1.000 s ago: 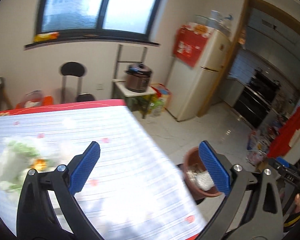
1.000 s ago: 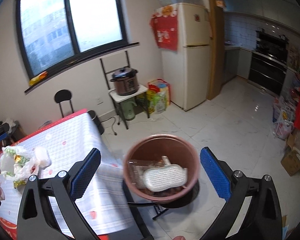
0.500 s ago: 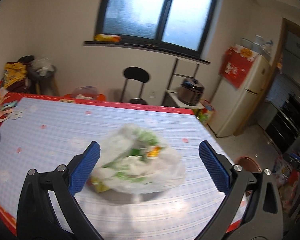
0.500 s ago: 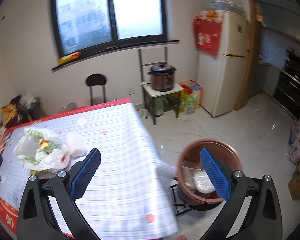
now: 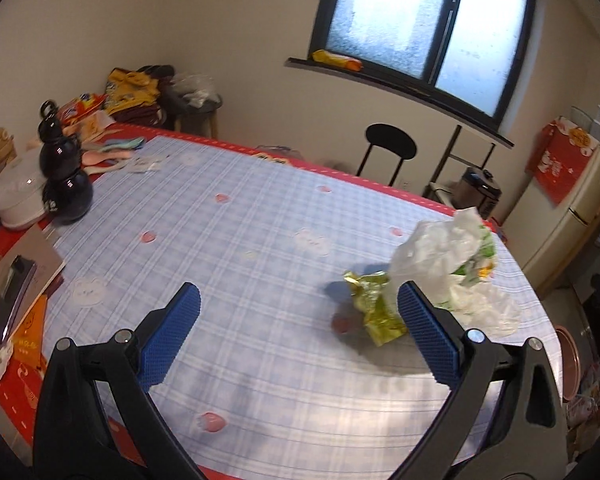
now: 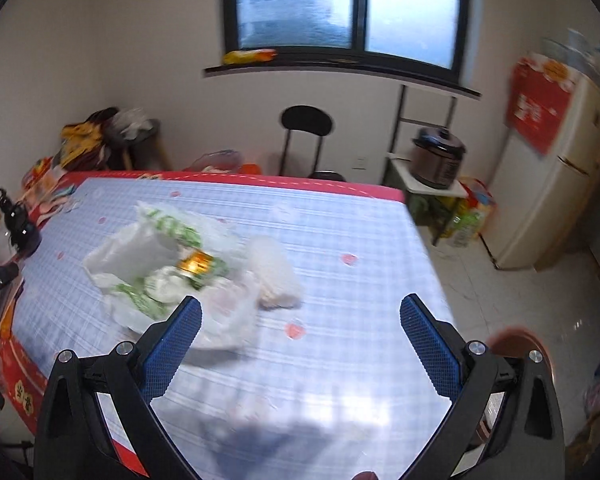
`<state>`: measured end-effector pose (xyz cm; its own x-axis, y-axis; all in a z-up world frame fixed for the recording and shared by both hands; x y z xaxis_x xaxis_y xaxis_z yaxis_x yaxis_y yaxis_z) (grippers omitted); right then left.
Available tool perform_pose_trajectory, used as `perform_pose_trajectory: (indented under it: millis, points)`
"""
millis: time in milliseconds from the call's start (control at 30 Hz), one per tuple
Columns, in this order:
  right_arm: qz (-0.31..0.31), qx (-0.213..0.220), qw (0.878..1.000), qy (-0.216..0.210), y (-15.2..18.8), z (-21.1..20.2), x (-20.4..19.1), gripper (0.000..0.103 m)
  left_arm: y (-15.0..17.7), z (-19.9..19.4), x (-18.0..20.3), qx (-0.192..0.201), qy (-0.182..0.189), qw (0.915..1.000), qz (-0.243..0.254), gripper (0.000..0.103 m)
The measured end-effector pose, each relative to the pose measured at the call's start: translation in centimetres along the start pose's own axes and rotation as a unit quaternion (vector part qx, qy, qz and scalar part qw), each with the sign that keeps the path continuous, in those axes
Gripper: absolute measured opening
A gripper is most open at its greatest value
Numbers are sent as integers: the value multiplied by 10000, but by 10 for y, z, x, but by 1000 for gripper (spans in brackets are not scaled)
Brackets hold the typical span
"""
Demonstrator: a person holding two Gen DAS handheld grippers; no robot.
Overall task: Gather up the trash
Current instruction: 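Return to the table and grasp the white plastic bag with the right tool, then grasp the gold foil wrapper with the left tool while the right tool holds the plastic bag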
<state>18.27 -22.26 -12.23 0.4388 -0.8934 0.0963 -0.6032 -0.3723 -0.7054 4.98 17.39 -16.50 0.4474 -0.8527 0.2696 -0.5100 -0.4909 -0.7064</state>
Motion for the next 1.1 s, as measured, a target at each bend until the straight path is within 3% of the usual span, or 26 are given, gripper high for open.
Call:
perform_pose_trajectory:
  millis: [233, 367, 467, 600, 733, 900, 1100]
  points:
    - [-360, 109, 9982, -476, -69, 59, -79, 98, -4, 10, -46, -37, -173, 9993, -323, 97]
    - [-212, -68, 9985, -505, -102, 109, -108, 98, -7, 14, -69, -66, -235, 9988, -431, 97]
    - [-80, -310, 9989, -351, -106, 145, -118, 98, -8, 19, -83, -134, -270, 9984, -474, 97]
    - [-4, -938, 9953, -223, -80, 183, -124, 98, -6, 27, -98, -242, -271, 9980, -527, 97]
    - [54, -1319, 9911, -196, -42, 195, -125, 98, -3, 37, -104, -354, -249, 9975, -561, 97]
    - [208, -1445, 9889, -269, -14, 196, -128, 98, 2, 50, -97, -524, -78, 9976, -456, 97]
    - [-225, -1506, 9877, -361, 8, 196, -147, 98, 9, 57, -79, -683, 149, 9972, -257, 97]
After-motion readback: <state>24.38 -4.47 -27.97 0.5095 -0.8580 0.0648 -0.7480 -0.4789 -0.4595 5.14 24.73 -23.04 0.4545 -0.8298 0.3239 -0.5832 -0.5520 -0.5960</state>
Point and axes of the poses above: each gripper's, at about its wrist camera, not at the fingertips, and z roughly the way its jaws point, x to its right, y to its underside, the point moved 1 cm from there along z, roughly the way its jaws point, and after that the axes turned 7 degrees about -z, right-handed, at the moved point
